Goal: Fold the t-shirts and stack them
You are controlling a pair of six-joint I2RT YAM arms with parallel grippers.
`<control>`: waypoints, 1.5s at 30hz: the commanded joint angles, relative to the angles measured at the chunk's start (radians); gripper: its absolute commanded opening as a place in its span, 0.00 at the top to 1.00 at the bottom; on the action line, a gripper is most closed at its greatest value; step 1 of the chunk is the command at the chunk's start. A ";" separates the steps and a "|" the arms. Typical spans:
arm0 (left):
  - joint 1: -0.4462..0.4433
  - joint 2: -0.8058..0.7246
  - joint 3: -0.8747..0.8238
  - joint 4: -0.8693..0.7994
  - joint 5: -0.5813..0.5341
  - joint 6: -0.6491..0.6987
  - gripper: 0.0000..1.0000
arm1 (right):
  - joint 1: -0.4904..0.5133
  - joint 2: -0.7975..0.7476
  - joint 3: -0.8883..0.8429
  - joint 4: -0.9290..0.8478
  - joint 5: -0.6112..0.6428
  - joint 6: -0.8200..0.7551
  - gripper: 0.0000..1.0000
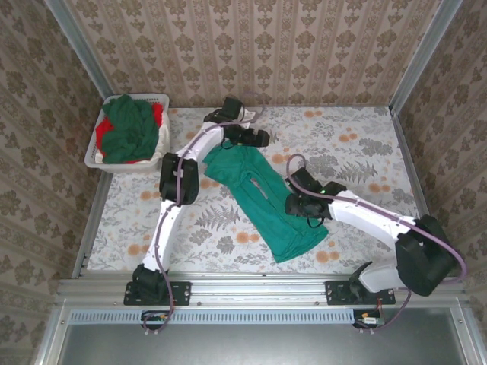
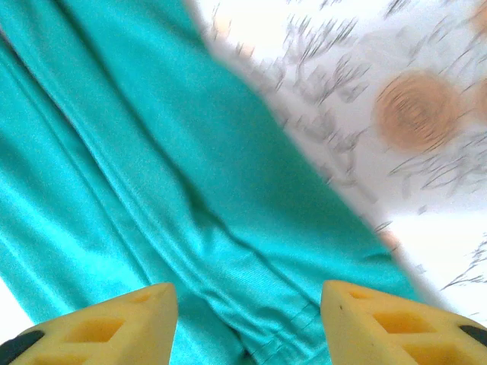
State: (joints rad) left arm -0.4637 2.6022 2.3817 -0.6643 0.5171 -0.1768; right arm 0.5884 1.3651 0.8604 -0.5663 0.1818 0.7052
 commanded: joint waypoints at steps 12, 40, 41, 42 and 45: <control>-0.035 -0.268 -0.448 0.131 -0.148 -0.051 0.00 | 0.030 0.289 0.007 0.072 0.028 0.018 0.53; -0.028 -0.168 0.027 0.075 0.040 -0.130 0.00 | 0.300 0.034 -0.031 -0.001 0.097 0.234 0.39; -0.026 -0.224 -0.020 0.076 0.000 -0.127 0.00 | 0.297 0.003 -0.053 -0.017 0.100 0.238 0.40; -0.023 -0.273 -0.074 0.078 -0.038 -0.126 0.00 | 0.297 -0.006 -0.070 -0.030 0.101 0.247 0.40; -0.004 -0.457 -0.302 0.141 -0.144 -0.158 0.00 | 0.303 -0.027 -0.159 0.014 0.059 0.273 0.48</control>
State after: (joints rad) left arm -0.4950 2.3089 2.1944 -0.5655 0.5026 -0.3008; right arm 0.8864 1.3483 0.7734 -0.5030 0.2436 0.9668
